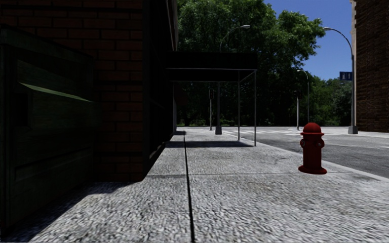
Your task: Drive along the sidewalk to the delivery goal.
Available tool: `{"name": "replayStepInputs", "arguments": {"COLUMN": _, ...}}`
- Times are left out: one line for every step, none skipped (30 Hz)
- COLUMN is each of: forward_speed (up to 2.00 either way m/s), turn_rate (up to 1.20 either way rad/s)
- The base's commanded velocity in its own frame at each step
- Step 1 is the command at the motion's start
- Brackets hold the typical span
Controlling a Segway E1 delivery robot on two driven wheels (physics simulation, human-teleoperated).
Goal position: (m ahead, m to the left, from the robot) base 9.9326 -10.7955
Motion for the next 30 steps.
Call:
{"name": "replayStepInputs", "arguments": {"forward_speed": 2.00, "turn_rate": 0.00}}
{"name": "replayStepInputs", "arguments": {"forward_speed": 2.00, "turn_rate": 0.00}}
{"name": "replayStepInputs", "arguments": {"forward_speed": 2.00, "turn_rate": 0.00}}
{"name": "replayStepInputs", "arguments": {"forward_speed": 2.00, "turn_rate": 0.00}}
{"name": "replayStepInputs", "arguments": {"forward_speed": 2.00, "turn_rate": 0.00}}
{"name": "replayStepInputs", "arguments": {"forward_speed": 2.00, "turn_rate": 0.00}}
{"name": "replayStepInputs", "arguments": {"forward_speed": 2.00, "turn_rate": 0.00}}
{"name": "replayStepInputs", "arguments": {"forward_speed": 2.00, "turn_rate": 0.00}}
{"name": "replayStepInputs", "arguments": {"forward_speed": 2.00, "turn_rate": 0.00}}
{"name": "replayStepInputs", "arguments": {"forward_speed": 2.00, "turn_rate": 0.00}}
{"name": "replayStepInputs", "arguments": {"forward_speed": 2.00, "turn_rate": 0.00}}
{"name": "replayStepInputs", "arguments": {"forward_speed": 2.00, "turn_rate": 0.00}}
{"name": "replayStepInputs", "arguments": {"forward_speed": 2.00, "turn_rate": 0.00}}
{"name": "replayStepInputs", "arguments": {"forward_speed": 2.00, "turn_rate": 0.00}}
{"name": "replayStepInputs", "arguments": {"forward_speed": 2.00, "turn_rate": 0.00}}
{"name": "replayStepInputs", "arguments": {"forward_speed": 2.00, "turn_rate": 0.00}}
{"name": "replayStepInputs", "arguments": {"forward_speed": 2.00, "turn_rate": 0.00}}
{"name": "replayStepInputs", "arguments": {"forward_speed": 2.00, "turn_rate": 0.00}}
{"name": "replayStepInputs", "arguments": {"forward_speed": 2.00, "turn_rate": 0.00}}
{"name": "replayStepInputs", "arguments": {"forward_speed": 2.00, "turn_rate": 0.00}}
{"name": "replayStepInputs", "arguments": {"forward_speed": 2.00, "turn_rate": 0.00}}
{"name": "replayStepInputs", "arguments": {"forward_speed": 2.00, "turn_rate": 0.00}}
{"name": "replayStepInputs", "arguments": {"forward_speed": 2.00, "turn_rate": 0.00}}
{"name": "replayStepInputs", "arguments": {"forward_speed": 2.00, "turn_rate": 0.00}}
{"name": "replayStepInputs", "arguments": {"forward_speed": 2.00, "turn_rate": 0.00}}
{"name": "replayStepInputs", "arguments": {"forward_speed": 2.00, "turn_rate": 0.00}}
{"name": "replayStepInputs", "arguments": {"forward_speed": 2.00, "turn_rate": 0.00}}
{"name": "replayStepInputs", "arguments": {"forward_speed": 2.00, "turn_rate": 0.00}}
{"name": "replayStepInputs", "arguments": {"forward_speed": 2.00, "turn_rate": 0.00}}
{"name": "replayStepInputs", "arguments": {"forward_speed": 2.00, "turn_rate": 0.00}}
